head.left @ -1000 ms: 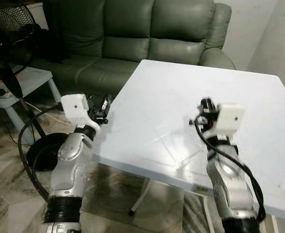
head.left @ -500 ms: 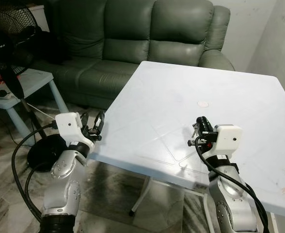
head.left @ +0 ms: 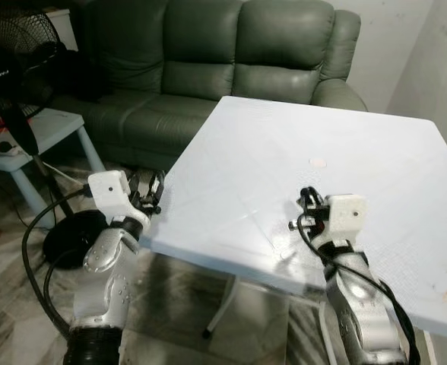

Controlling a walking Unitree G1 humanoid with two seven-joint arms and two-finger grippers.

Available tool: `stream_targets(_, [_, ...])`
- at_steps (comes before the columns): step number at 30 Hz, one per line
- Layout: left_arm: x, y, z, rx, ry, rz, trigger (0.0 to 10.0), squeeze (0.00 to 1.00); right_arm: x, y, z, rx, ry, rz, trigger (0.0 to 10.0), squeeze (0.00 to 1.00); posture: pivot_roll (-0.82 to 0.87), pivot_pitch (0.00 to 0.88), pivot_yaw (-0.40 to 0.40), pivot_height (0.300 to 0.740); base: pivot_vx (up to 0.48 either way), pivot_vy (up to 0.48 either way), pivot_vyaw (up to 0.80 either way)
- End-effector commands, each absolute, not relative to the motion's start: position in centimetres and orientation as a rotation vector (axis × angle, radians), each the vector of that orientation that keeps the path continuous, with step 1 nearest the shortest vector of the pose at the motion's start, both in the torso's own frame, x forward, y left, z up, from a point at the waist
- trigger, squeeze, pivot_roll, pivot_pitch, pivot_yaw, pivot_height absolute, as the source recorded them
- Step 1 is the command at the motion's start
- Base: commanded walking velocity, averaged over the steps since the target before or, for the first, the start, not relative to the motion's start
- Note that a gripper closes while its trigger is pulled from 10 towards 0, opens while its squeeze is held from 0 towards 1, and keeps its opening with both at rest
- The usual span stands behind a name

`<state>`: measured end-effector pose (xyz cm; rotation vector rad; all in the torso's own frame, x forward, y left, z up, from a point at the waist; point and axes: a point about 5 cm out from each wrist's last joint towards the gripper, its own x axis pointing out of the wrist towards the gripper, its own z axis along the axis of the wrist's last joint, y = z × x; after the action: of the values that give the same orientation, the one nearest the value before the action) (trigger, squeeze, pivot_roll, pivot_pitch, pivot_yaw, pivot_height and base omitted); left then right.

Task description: Hang keys on a hook

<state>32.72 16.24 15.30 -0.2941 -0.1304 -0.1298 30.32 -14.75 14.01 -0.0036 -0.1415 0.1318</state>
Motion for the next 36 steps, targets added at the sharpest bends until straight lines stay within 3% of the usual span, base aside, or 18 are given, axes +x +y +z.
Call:
stream_targets(1, [33.2,16.2,15.6,-0.288,-0.136,-0.133,10.0,0.0,30.7,-15.1,14.1,-0.016,-0.134,0.134,10.0,0.0,0.15,0.0,0.024,0.74,0.0,0.0,-0.78])
stream_targets(36, [34.7,15.8,15.6,-0.318,-0.134,-0.106,10.0,0.0,31.4,-16.1,14.4,-0.028,-0.139,0.08,10.0,0.0,0.12,0.0,0.032,0.74,0.0,0.0,-0.78])
